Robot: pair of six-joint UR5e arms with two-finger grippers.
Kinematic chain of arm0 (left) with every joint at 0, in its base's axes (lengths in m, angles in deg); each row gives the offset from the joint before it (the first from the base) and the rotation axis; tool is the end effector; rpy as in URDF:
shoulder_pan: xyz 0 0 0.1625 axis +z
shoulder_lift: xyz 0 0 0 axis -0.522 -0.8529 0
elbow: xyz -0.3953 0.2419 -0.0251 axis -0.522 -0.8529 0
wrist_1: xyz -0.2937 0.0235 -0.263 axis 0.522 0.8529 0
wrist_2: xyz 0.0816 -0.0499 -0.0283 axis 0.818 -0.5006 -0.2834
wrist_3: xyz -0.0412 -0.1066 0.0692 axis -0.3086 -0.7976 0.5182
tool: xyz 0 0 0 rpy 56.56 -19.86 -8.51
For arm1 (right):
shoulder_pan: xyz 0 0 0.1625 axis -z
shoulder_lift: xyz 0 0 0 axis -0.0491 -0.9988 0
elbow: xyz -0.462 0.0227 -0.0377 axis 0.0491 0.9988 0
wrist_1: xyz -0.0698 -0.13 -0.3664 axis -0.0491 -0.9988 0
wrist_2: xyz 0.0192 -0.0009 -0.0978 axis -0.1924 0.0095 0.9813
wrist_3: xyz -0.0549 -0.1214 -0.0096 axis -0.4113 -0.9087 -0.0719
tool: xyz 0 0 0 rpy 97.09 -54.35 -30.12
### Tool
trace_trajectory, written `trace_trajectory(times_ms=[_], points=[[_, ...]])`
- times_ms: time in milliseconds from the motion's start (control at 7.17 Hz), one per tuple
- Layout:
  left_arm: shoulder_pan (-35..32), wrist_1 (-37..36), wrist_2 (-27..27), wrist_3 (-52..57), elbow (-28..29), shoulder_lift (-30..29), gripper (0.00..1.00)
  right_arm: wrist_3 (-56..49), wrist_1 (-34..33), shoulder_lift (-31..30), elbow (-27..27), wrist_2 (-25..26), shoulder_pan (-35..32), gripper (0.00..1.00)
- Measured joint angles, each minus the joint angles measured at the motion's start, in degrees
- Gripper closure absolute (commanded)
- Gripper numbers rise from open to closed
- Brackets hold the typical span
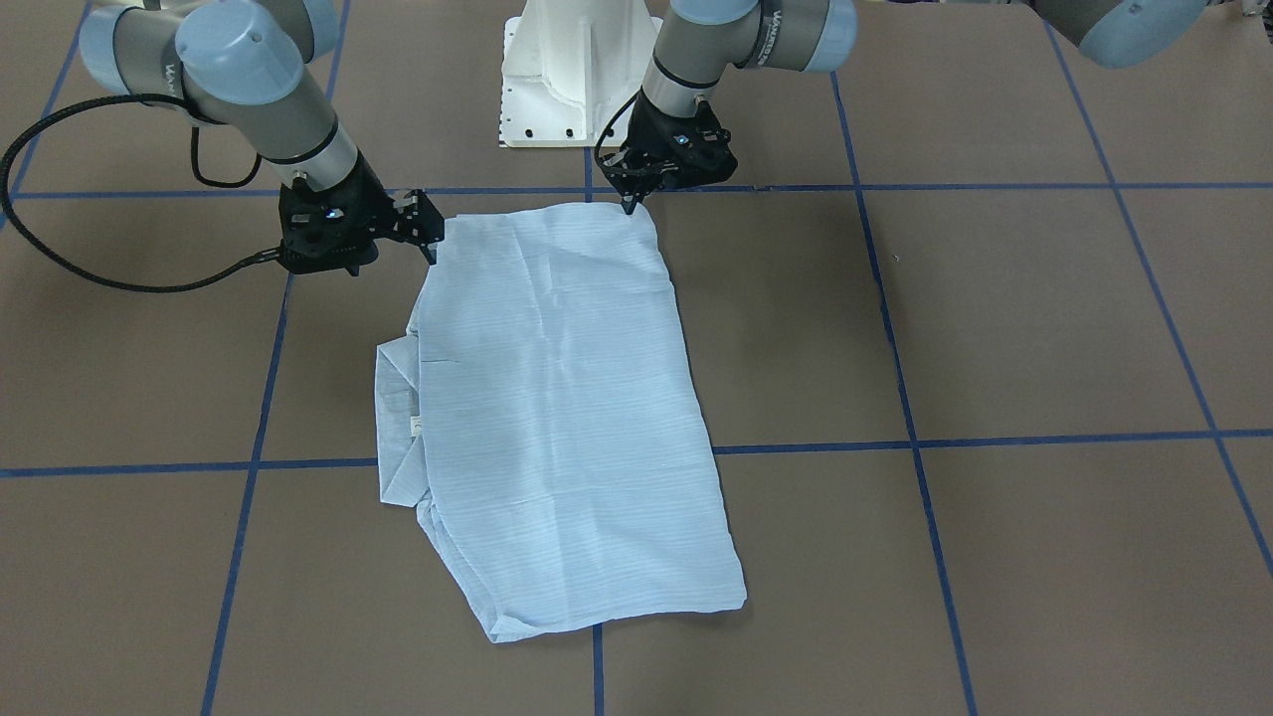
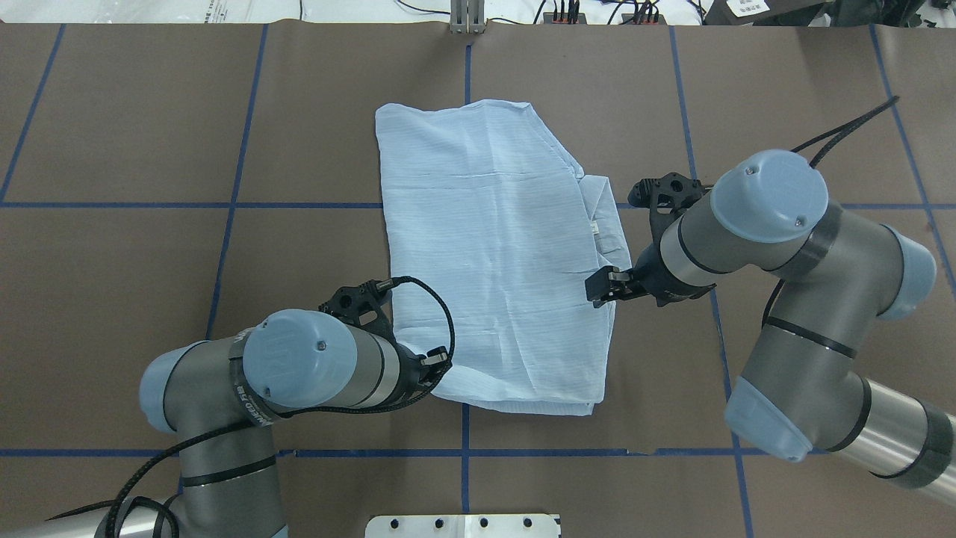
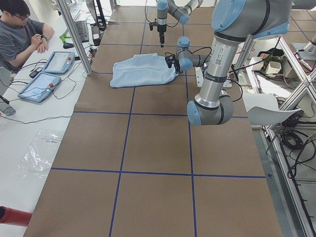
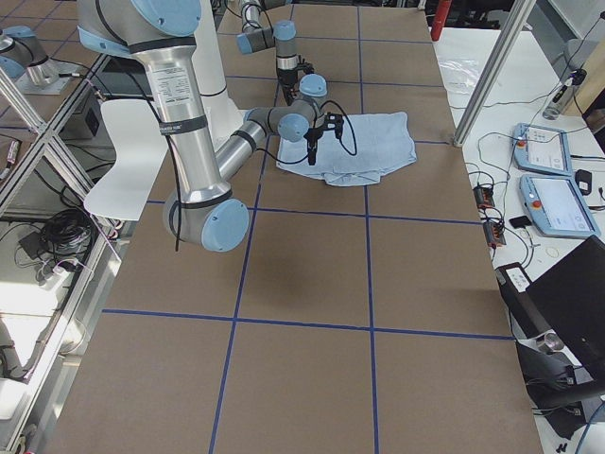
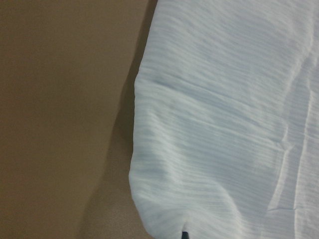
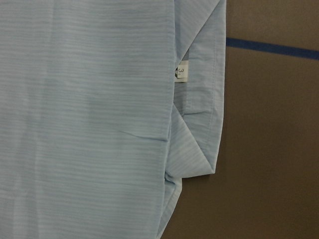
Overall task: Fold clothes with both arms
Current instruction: 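Move the right gripper to the shirt's near corner beside the left gripper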
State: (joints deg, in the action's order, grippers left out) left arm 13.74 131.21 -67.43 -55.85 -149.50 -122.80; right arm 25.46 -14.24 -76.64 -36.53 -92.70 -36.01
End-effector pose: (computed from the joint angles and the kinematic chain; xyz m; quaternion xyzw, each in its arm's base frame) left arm 0.5819 -0.3013 0.2719 -0.0564 0.5005 -0.1867 0.8435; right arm -0.4469 -0.3852 0.3750 -0.0002 -0.4343 0.0167 0.9006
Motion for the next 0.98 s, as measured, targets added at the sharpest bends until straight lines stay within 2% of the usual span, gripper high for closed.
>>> trace_trajectory(times_ms=[558, 976], points=[[-0.6, 0.0, -0.6, 0.1, 0.1, 0.0, 1.00, 31.3, -0.3, 0.3, -0.4, 12.3, 13.9, 0.00], [-0.6, 0.0, -0.6, 0.1, 0.1, 0.0, 1.00, 41.5, -0.7, 0.4, 0.2, 15.9, 18.5, 0.00]])
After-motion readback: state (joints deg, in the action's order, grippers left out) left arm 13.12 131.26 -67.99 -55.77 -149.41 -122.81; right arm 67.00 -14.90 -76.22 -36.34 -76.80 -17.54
